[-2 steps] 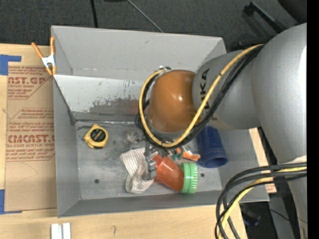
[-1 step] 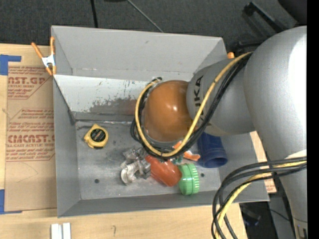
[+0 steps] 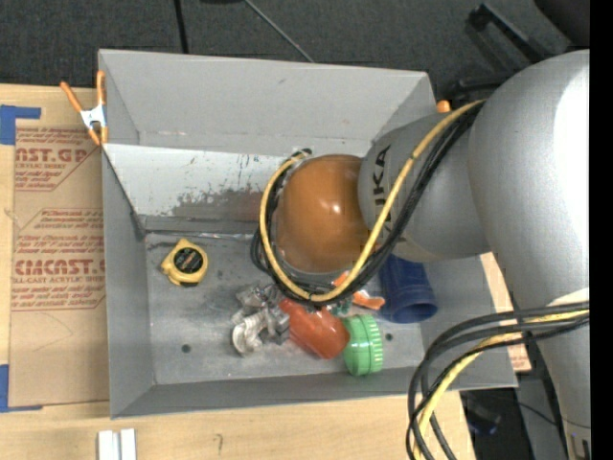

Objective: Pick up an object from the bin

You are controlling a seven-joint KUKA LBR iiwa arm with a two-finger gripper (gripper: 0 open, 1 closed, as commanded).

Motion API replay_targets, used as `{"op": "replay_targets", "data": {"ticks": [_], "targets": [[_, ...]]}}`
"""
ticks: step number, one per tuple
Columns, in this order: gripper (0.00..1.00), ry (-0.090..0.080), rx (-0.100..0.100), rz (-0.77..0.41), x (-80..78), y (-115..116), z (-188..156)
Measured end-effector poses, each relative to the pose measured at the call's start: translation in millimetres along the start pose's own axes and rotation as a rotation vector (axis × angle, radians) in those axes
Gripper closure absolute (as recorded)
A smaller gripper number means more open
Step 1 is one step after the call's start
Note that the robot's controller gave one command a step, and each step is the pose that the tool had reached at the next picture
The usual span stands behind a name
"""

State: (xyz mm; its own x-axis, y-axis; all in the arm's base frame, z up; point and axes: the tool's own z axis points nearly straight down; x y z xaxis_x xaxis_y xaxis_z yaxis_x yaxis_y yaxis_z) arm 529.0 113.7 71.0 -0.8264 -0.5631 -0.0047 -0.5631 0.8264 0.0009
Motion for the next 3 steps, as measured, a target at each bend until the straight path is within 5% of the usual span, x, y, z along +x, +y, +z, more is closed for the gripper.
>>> {"op": "replay_targets", "data": {"ticks": [1, 2, 3], "targets": [[1.0, 0.002, 0.0, -0.021, -27.1, -13.3, -96.7], [1.0, 0.002, 0.0, -0.021, -27.1, -13.3, -96.7], [1.0, 0.001, 0.001, 0.003, -23.9, -17.9, -165.2]]}}
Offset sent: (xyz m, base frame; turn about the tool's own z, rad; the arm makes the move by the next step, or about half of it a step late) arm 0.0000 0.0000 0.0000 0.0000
